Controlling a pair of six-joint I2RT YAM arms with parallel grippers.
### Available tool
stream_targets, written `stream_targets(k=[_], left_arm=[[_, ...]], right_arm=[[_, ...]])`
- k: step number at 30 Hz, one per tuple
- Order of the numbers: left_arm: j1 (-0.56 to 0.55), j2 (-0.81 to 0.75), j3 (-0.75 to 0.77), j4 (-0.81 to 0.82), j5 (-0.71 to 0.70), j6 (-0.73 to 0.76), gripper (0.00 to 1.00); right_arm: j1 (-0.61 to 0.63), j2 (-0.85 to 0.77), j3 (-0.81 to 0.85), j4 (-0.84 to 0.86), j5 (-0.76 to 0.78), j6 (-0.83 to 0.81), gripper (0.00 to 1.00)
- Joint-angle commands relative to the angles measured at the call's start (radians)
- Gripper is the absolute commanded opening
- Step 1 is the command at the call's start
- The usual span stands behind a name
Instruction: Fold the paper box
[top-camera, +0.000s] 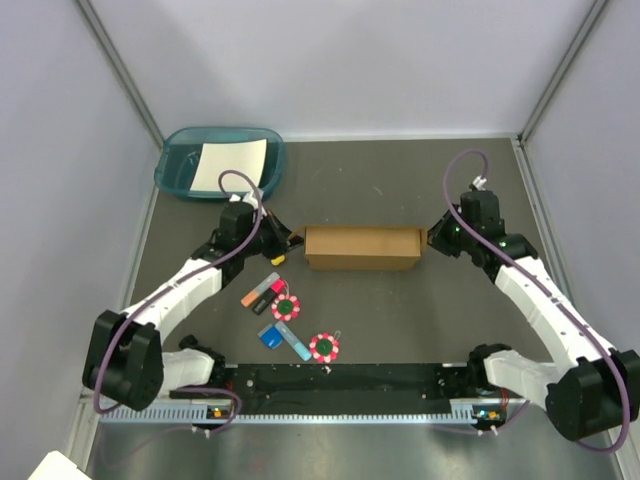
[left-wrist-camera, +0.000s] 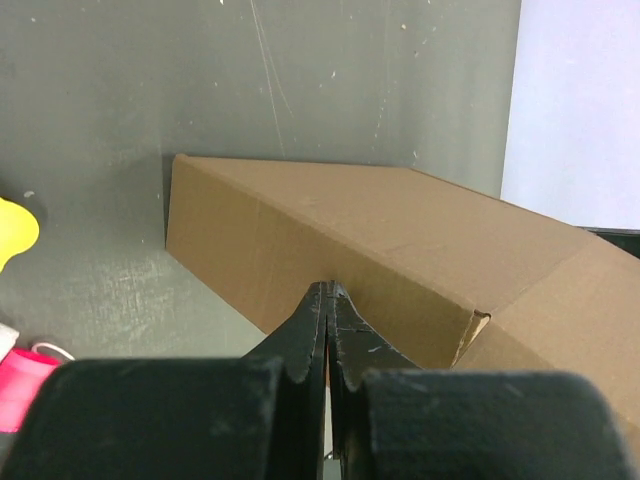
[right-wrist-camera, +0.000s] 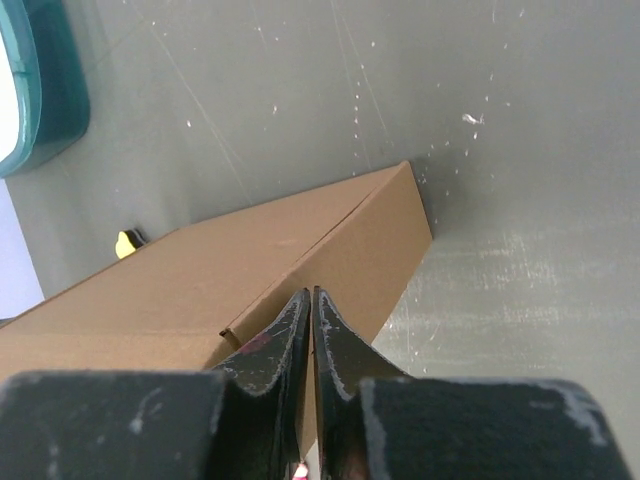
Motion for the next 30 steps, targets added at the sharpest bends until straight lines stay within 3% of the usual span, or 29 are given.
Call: stream_targets(k=[1, 8, 13, 30], left_arm=[[-0.018, 0.046, 0.083, 0.053, 0.091, 0.001, 0.03], [-0.006, 0.075, 0.171, -0.033, 0.054, 0.047, 0.20], [0.023, 0.066, 0.189, -0.058, 0.037, 0.062, 0.25], [0.075, 0.178, 0.262, -0.029, 0.029, 0.050, 0.29]], right_arm=[[0.012, 0.056, 0.069, 0.039, -0.076, -0.005, 0.07], [0.006, 0.091, 0.119, 0.032, -0.034, -0.067, 0.14], [-0.026, 0.091, 0.132, 0.015, -0.014, -0.097, 0.20], [-0.076, 0.205, 0.247, 0.007, 0.042, -0.104, 0.22]])
